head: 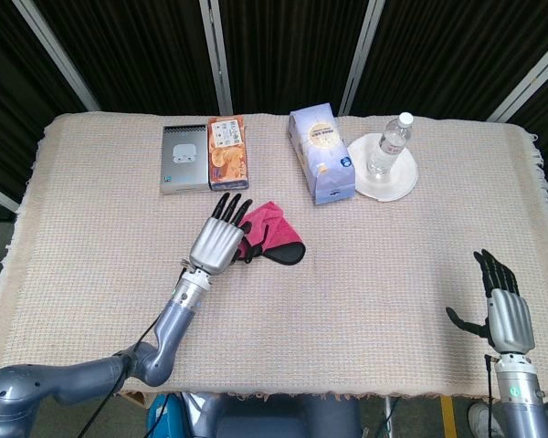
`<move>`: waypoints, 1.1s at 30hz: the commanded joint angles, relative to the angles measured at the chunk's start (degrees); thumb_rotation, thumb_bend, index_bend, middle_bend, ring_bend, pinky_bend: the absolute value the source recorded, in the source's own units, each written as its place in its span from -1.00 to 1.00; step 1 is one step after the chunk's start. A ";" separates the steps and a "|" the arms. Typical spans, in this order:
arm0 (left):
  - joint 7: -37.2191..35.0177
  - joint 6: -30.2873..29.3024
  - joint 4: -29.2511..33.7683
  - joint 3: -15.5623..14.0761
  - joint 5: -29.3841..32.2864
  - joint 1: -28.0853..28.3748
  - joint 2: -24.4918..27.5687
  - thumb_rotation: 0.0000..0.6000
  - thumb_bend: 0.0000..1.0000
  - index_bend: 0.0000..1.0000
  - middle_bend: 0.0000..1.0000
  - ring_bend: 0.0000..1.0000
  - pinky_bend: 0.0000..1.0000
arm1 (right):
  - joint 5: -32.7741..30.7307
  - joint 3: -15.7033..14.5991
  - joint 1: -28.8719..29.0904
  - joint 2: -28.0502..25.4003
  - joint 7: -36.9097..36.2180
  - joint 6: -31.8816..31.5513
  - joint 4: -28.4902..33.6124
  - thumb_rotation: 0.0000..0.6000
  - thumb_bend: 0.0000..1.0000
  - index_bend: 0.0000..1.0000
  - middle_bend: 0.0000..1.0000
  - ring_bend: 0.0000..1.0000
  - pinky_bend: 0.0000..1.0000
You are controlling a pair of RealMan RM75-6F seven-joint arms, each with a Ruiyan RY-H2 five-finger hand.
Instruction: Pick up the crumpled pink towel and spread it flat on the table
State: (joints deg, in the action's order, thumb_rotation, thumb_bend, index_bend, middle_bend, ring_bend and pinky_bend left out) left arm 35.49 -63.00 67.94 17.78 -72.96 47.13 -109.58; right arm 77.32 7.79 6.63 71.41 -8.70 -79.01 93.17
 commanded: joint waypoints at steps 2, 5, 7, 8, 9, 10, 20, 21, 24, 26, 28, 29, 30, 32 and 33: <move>-0.23 0.01 -1.57 -0.13 -0.10 1.04 -1.46 1.00 -0.44 -0.15 -0.82 -1.00 -1.00 | 0.07 -0.04 0.04 0.02 -0.11 0.06 0.01 1.00 -0.56 -1.00 -1.00 -1.00 -1.00; -0.52 0.13 -2.68 -0.12 0.03 1.80 -2.58 1.00 -0.44 -0.14 -0.81 -1.00 -1.00 | -0.02 -0.05 0.00 0.00 -0.28 0.09 -0.03 1.00 -0.56 -1.00 -1.00 -1.00 -1.00; -0.46 0.25 -3.64 -0.23 -0.01 2.34 -3.26 1.00 -0.44 -0.13 -0.81 -1.00 -1.00 | -0.15 0.00 -0.01 -0.04 -0.52 0.16 -0.10 1.00 -0.56 -1.00 -1.00 -1.00 -1.00; -0.44 0.26 -3.96 -0.27 -0.02 2.49 -3.46 1.00 -0.44 -0.13 -0.80 -1.00 -1.00 | -0.18 0.04 -0.01 -0.06 -0.61 0.15 -0.11 1.00 -0.56 -1.00 -1.00 -1.00 -1.00; -0.43 0.17 -4.65 -0.26 -0.02 2.75 -3.87 1.00 -0.44 -0.12 -0.80 -1.00 -1.00 | -0.15 0.09 -0.02 -0.10 -0.75 0.10 -0.12 1.00 -0.56 -1.00 -1.00 -1.00 -1.00; -0.46 0.01 -5.22 -0.23 -0.06 2.94 -4.19 1.00 -0.44 -0.12 -0.80 -1.00 -1.00 | -0.14 0.12 -0.03 -0.11 -0.86 0.05 -0.14 1.00 -0.56 -1.00 -1.00 -1.00 -1.00; -2.33 -1.42 -8.42 0.36 0.09 3.54 -5.59 1.00 -0.37 -0.09 -0.77 -1.00 -1.00 | -0.40 0.11 -0.14 -0.46 -1.37 0.23 -0.01 1.00 -0.56 -1.00 -1.00 -1.00 -1.00; -2.65 -1.41 -8.52 0.39 0.16 3.55 -5.59 1.00 -0.36 -0.07 -0.77 -1.00 -1.00 | -0.43 0.11 -0.15 -0.47 -1.35 0.23 -0.01 1.00 -0.56 -1.00 -1.00 -1.00 -1.00; -2.96 -1.28 -8.85 0.15 0.18 3.65 -5.60 1.00 -0.30 -0.02 -0.76 -1.00 -1.00 | -0.58 0.07 -0.16 -0.46 -1.31 0.35 0.04 1.00 -0.56 -1.00 -1.00 -1.00 -1.00; -3.13 -1.35 -8.89 -0.08 0.07 3.68 -5.64 1.00 -0.27 -0.01 -0.76 -1.00 -1.00 | -0.59 0.04 -0.15 -0.39 -1.27 0.39 -0.02 1.00 -0.56 -1.00 -1.00 -1.00 -1.00; -3.38 -1.45 -8.85 -0.31 -0.03 3.64 -5.67 1.00 -0.27 0.01 -0.76 -1.00 -1.00 | -0.51 0.03 -0.16 -0.48 -1.15 0.33 0.17 1.00 -0.56 -1.00 -1.00 -1.00 -1.00; -3.42 -1.51 -8.85 -0.42 -0.10 3.64 -5.64 1.00 -0.27 0.01 -0.76 -1.00 -1.00 | -0.56 0.07 -0.11 -0.50 -1.08 0.40 0.20 1.00 -0.56 -1.00 -1.00 -1.00 -1.00; -3.41 -1.62 -8.88 -0.52 -0.22 3.64 -5.59 1.00 -0.26 0.02 -0.76 -1.00 -1.00 | -0.62 0.00 -0.14 -0.49 -1.04 0.46 0.19 1.00 -0.56 -1.00 -1.00 -1.00 -1.00; -3.55 -1.85 -8.89 -0.64 -0.39 3.63 -5.50 1.00 -0.26 0.04 -0.76 -1.00 -1.00 | -0.63 0.01 -0.11 -0.47 -0.97 0.48 0.20 1.00 -0.56 -1.00 -1.00 -1.00 -1.00; -3.64 -1.90 -8.92 -0.68 -0.43 3.63 -5.45 1.00 -0.24 0.06 -0.76 -1.00 -1.00 | -0.68 0.02 -0.10 -0.47 -0.95 0.52 0.23 1.00 -0.56 -1.00 -1.00 -1.00 -1.00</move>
State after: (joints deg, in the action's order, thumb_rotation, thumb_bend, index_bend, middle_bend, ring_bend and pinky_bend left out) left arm 31.86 -64.89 59.03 17.11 -73.38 50.76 -115.04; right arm 76.67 7.79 6.52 70.93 -9.67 -78.51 93.38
